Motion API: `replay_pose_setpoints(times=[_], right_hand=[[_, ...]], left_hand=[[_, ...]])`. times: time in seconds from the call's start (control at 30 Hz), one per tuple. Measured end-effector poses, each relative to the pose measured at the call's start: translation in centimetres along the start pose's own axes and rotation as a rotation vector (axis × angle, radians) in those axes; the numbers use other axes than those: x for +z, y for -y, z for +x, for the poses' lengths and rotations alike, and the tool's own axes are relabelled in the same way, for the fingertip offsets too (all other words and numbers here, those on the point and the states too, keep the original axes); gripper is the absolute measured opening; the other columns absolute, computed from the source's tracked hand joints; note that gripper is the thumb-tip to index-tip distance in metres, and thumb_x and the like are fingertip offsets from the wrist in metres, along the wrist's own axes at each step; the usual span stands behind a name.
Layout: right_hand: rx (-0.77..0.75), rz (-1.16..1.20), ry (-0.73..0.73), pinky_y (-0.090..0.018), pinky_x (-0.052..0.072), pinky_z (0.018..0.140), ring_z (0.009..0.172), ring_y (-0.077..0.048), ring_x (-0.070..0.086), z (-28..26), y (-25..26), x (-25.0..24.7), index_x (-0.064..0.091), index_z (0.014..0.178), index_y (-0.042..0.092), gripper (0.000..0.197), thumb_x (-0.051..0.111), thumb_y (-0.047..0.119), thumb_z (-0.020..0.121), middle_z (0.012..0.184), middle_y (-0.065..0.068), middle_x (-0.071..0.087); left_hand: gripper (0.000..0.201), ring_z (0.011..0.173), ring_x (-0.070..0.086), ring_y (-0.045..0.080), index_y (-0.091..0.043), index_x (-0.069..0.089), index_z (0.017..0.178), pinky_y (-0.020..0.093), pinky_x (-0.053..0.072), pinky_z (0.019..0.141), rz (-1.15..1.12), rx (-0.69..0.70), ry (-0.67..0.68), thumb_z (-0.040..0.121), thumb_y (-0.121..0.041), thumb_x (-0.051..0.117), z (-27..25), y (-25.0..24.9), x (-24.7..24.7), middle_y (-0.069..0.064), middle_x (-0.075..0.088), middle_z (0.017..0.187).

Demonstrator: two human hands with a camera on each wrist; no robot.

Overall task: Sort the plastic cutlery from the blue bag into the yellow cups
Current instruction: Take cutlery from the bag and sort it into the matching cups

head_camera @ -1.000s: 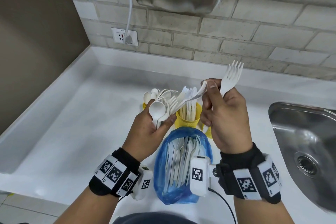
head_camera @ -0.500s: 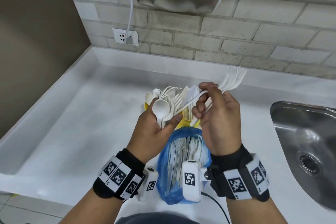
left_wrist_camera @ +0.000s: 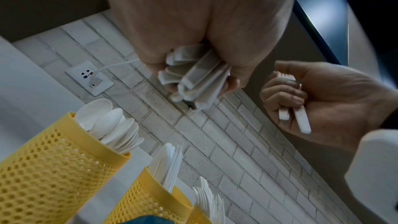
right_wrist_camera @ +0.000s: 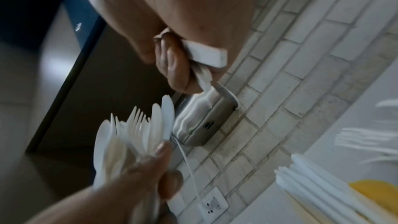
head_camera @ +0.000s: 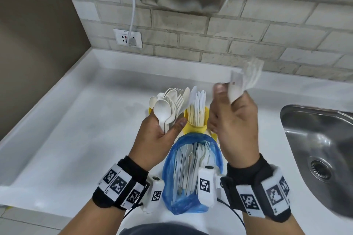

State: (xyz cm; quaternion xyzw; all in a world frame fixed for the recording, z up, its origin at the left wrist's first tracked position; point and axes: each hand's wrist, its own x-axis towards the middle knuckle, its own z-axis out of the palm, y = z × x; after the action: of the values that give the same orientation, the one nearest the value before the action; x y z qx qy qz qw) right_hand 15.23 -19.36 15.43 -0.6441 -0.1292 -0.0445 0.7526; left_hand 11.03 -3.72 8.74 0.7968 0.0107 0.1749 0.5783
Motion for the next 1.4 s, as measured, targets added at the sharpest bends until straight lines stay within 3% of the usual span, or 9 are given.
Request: replay_pose_setpoints(times=[0.1, 0.2, 0.37, 0.5, 0.67, 0.8, 0.87, 1.0, 1.4], right_hand=[[-0.052, -0.240, 0.144, -0.026, 0.047, 0.055, 0.054, -0.014, 0.056, -0.4, -0.7, 0.3, 0.068, 0.089, 0.012, 0.011, 0.074, 0.019, 0.094, 0.061, 0.011, 0.062], [-0.049, -0.303, 0.178, -0.051, 0.057, 0.072, 0.079, -0.038, 0.068, -0.7, -1.4, 0.7, 0.072, 0.091, 0.013, 0.019, 0.074, 0.032, 0.092, 0.082, -0.010, 0.074], [0.004, -0.160, 0.096, -0.023, 0.044, 0.059, 0.055, -0.001, 0.058, 0.0, -1.4, 0.5, 0.072, 0.089, 0.018, 0.011, 0.067, 0.014, 0.098, 0.061, 0.013, 0.064], [0.152, 0.048, 0.067, -0.020, 0.027, 0.046, 0.040, -0.006, 0.031, 0.5, -1.2, 0.1, 0.063, 0.083, 0.020, 0.021, 0.059, 0.015, 0.104, 0.049, 0.012, 0.037], [0.070, -0.070, 0.095, -0.017, 0.038, 0.053, 0.046, 0.001, 0.047, -0.3, -1.4, 0.8, 0.064, 0.083, 0.018, 0.015, 0.069, 0.017, 0.097, 0.054, 0.016, 0.053], [-0.010, -0.086, 0.038, -0.021, 0.051, 0.063, 0.062, -0.011, 0.064, -0.8, -2.0, 1.8, 0.068, 0.093, 0.004, 0.017, 0.077, 0.018, 0.091, 0.070, -0.011, 0.067], [-0.011, -0.096, 0.008, -0.020, 0.054, 0.072, 0.075, -0.009, 0.072, -0.8, -2.1, 2.2, 0.070, 0.094, 0.006, 0.012, 0.077, 0.015, 0.091, 0.077, 0.000, 0.074], [0.084, -0.044, -0.104, -0.032, 0.042, 0.065, 0.056, -0.011, 0.053, -0.3, -2.5, 2.3, 0.065, 0.082, 0.020, 0.010, 0.070, 0.028, 0.086, 0.061, 0.013, 0.059], [0.393, 0.334, -0.064, -0.027, 0.023, 0.044, 0.047, -0.017, 0.028, 0.8, -2.4, 1.7, 0.048, 0.080, 0.009, 0.025, 0.058, 0.015, 0.101, 0.069, -0.011, 0.031]], left_hand=[[0.036, 0.074, 0.060, -0.007, -0.026, 0.060, 0.133, 0.015, 0.045, 0.073, -0.001, 0.035, 0.044, 0.098, -0.032, 0.067, 0.3, 0.0, -0.1, -0.021, 0.073, 0.099], [0.041, 0.073, 0.060, -0.009, -0.026, 0.059, 0.138, 0.010, 0.044, 0.068, 0.030, 0.050, 0.050, 0.098, -0.025, 0.068, 0.2, 0.1, -0.2, -0.021, 0.071, 0.098], [0.022, 0.067, 0.062, -0.007, -0.031, 0.057, 0.112, 0.007, 0.042, 0.063, 0.079, 0.024, 0.026, 0.094, -0.035, 0.067, -0.1, 0.5, -0.3, -0.033, 0.064, 0.075], [0.025, 0.070, 0.062, -0.009, -0.028, 0.056, 0.113, 0.004, 0.041, 0.067, 0.082, 0.017, 0.036, 0.093, -0.041, 0.062, -0.1, 0.4, -0.3, -0.036, 0.063, 0.074], [0.035, 0.074, 0.064, 0.000, -0.020, 0.059, 0.126, 0.015, 0.047, 0.070, 0.069, 0.053, -0.013, 0.096, -0.040, 0.061, 0.1, 0.2, 0.1, -0.023, 0.066, 0.083], [0.038, 0.087, 0.067, 0.005, -0.017, 0.057, 0.132, 0.021, 0.053, 0.076, 0.057, 0.094, -0.061, 0.100, -0.038, 0.058, 0.2, -0.5, 0.3, -0.008, 0.070, 0.104], [0.030, 0.097, 0.067, 0.006, -0.017, 0.057, 0.127, 0.020, 0.053, 0.083, 0.068, 0.101, -0.074, 0.099, -0.027, 0.062, 0.1, -0.5, 0.4, -0.007, 0.070, 0.109], [0.027, 0.095, 0.064, 0.002, -0.023, 0.053, 0.117, 0.010, 0.047, 0.079, 0.085, 0.097, -0.075, 0.096, -0.031, 0.068, -0.1, -0.8, 0.4, -0.014, 0.067, 0.103], [0.033, 0.100, 0.064, 0.001, -0.018, 0.054, 0.120, 0.011, 0.048, 0.084, 0.046, 0.074, -0.030, 0.094, -0.034, 0.067, -0.2, -1.0, 0.3, -0.014, 0.066, 0.105]])
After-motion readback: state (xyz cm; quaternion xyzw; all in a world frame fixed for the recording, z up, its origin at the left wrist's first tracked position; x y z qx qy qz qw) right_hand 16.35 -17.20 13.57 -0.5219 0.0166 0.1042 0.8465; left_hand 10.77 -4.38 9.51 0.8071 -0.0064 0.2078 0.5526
